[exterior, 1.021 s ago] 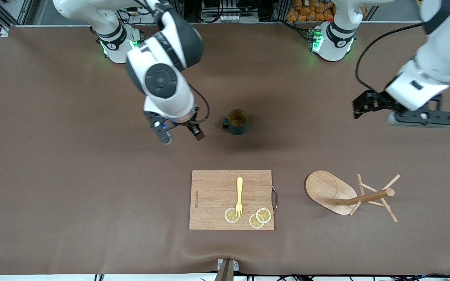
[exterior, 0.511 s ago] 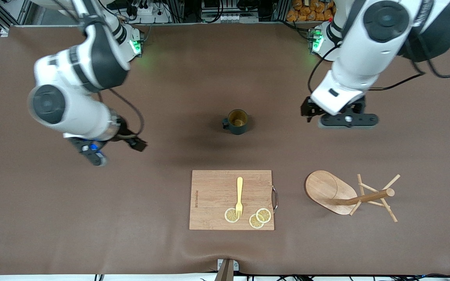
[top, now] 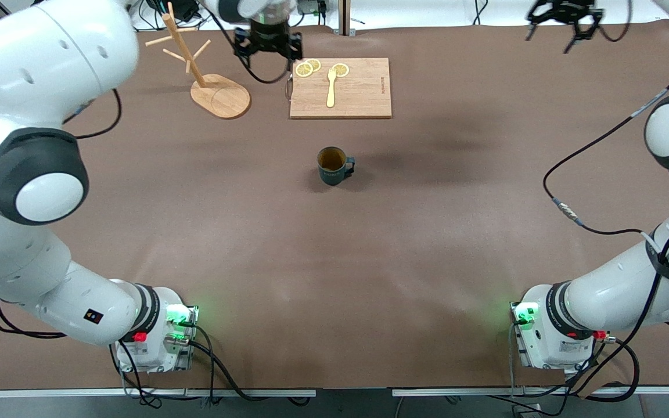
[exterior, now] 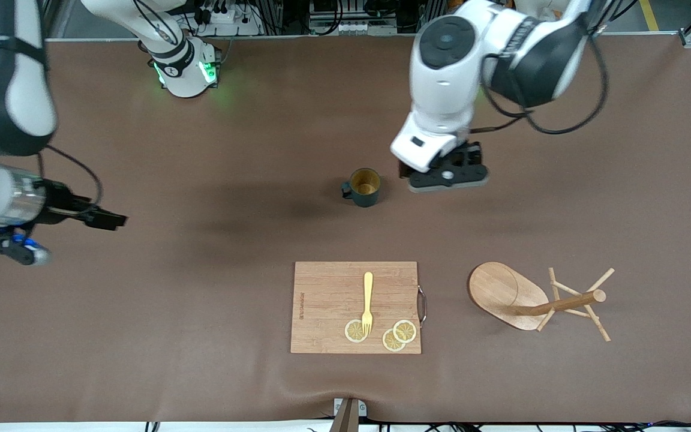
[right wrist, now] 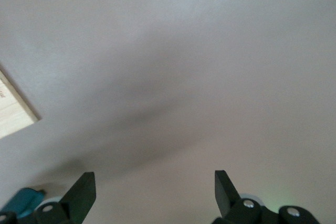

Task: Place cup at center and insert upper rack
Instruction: 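Retract the right gripper while the left gripper moves above the mug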

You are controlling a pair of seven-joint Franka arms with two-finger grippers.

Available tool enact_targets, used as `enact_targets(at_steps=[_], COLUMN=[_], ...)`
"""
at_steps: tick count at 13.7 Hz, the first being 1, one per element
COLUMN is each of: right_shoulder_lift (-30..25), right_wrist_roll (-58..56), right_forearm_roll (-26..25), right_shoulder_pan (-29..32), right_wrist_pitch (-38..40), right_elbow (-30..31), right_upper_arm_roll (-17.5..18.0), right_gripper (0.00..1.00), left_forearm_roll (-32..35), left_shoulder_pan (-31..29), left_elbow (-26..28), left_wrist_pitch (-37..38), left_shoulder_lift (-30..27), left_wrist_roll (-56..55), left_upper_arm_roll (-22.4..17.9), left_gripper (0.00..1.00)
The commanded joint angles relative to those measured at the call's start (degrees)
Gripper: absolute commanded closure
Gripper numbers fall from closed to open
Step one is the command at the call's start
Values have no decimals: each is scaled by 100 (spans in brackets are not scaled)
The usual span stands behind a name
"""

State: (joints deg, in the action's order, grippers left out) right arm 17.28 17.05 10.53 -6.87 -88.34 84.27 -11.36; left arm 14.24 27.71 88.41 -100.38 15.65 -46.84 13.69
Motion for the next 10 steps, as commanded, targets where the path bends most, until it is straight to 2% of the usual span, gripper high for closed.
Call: enact_targets(at_steps=[1,2,4,7,10], right_shoulder_lift=[-426,-680,-1399,-2289,-2151], right_wrist_roll=[-929,-1228,-1965,-2198,-2206], right_forearm_roll=[-391,-628,-701,-1025,-1412], right_shoulder_pan=[274,265,265,177,150], right_wrist_pitch=[-69,-174,-656,-1412,-1528], right_elbow=[352,527,1289,2337,2025], right_upper_arm_roll=[108,116,116,195,231], right_gripper=[0,0,0,0,0], left_forearm_roll=[237,272,465,737,1307], left_shoulder_pan=[436,585,849,1218,1570], left_elbow=[-158,-158,-158,-298,-737], left_wrist_pitch=[19,19,-60,-507,-693], left_shoulder_lift=[157,245,403,850,1501], left_wrist_roll=[-614,-755,-1194,-1853,-2846], left_upper_arm_roll=[-24,-24,-24,-24,-33], left_gripper=[0,0,0,0,0])
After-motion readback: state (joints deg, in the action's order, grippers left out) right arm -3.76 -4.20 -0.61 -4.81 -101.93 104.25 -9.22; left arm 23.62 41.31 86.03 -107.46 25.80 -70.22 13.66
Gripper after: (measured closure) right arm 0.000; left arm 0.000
